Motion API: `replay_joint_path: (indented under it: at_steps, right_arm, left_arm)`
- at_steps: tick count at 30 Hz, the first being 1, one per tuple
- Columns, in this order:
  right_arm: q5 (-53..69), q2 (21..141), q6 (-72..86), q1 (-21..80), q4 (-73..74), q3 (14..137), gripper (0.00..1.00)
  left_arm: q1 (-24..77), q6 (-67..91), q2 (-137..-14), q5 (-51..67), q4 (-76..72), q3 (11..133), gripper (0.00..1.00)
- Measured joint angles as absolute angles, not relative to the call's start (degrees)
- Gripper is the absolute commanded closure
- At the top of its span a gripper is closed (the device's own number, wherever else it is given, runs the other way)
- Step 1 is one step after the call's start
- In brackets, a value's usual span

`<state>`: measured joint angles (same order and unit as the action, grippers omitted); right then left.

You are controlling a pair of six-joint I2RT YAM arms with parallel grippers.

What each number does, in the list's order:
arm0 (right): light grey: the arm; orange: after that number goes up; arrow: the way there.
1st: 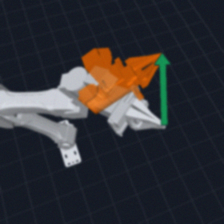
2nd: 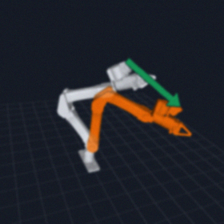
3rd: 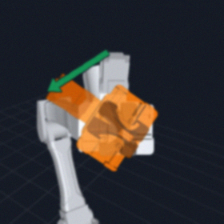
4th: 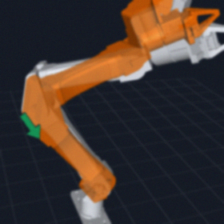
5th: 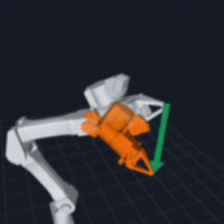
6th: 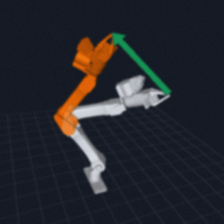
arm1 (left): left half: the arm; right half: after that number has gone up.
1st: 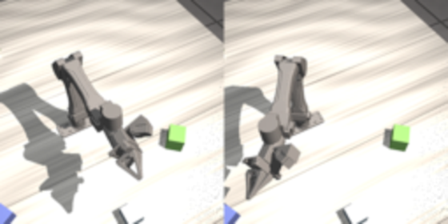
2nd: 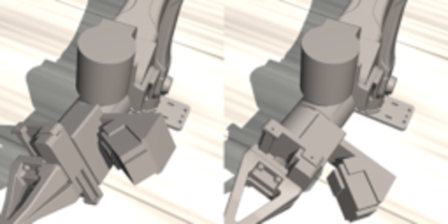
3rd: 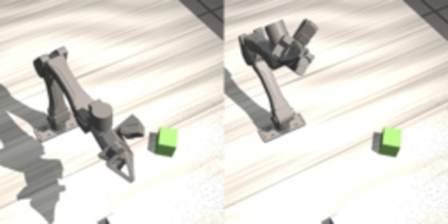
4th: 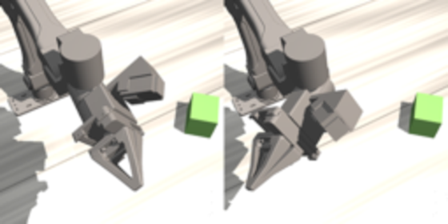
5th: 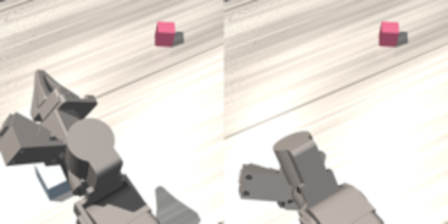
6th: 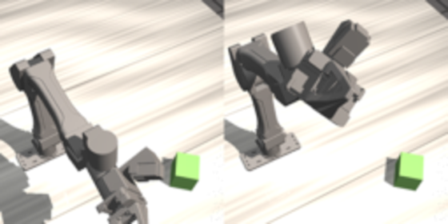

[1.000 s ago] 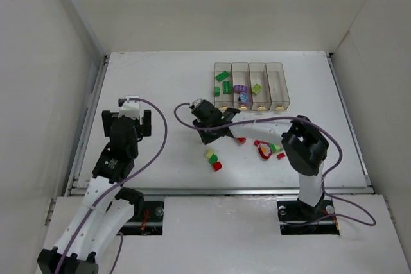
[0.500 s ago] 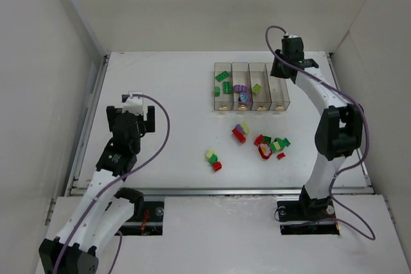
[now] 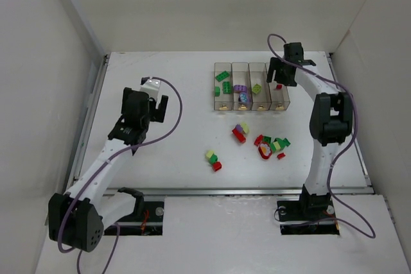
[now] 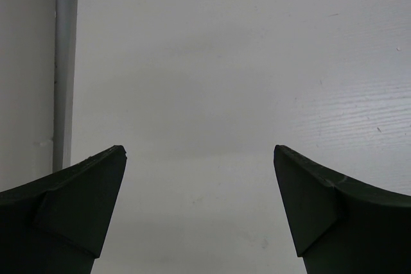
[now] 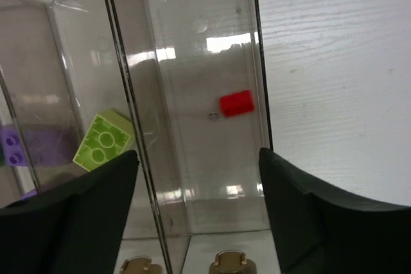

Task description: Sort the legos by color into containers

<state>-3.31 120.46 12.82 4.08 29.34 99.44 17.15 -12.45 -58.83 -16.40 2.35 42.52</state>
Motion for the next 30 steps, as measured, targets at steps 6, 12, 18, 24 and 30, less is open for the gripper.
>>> replay_joint_path:
  at_steps: [6, 12, 18, 24, 30]
  right_arm:
    - [-2.68, 118.91, 10.57, 4.69, 30.20, 100.22, 0.14]
    - [-3.62, 104.40, 4.60, 15.22, 30.85, 91.66, 0.14]
    - [2.94, 92.29, 1.39, 41.78, 30.96, 79.70, 0.09]
    - [3.75, 91.13, 8.08, 53.63, 34.35, 68.47, 0.02]
    - [1.17, 94.89, 16.12, 60.73, 34.28, 65.28, 0.02]
  left_arm:
    - [17.15, -13.54, -62.22, -14.85, 1.43, 45.06, 0.01]
    - [17.15, -15.33, -61.54, -10.72, 1.06, 44.93, 0.01]
    - [17.15, -20.05, -57.04, -4.16, 1.13, 42.54, 0.01]
    - [17.15, -20.51, -52.71, -1.54, 0.73, 38.61, 0.01]
    - [17.15, -20.03, -48.25, -0.64, -0.21, 35.97, 0.01]
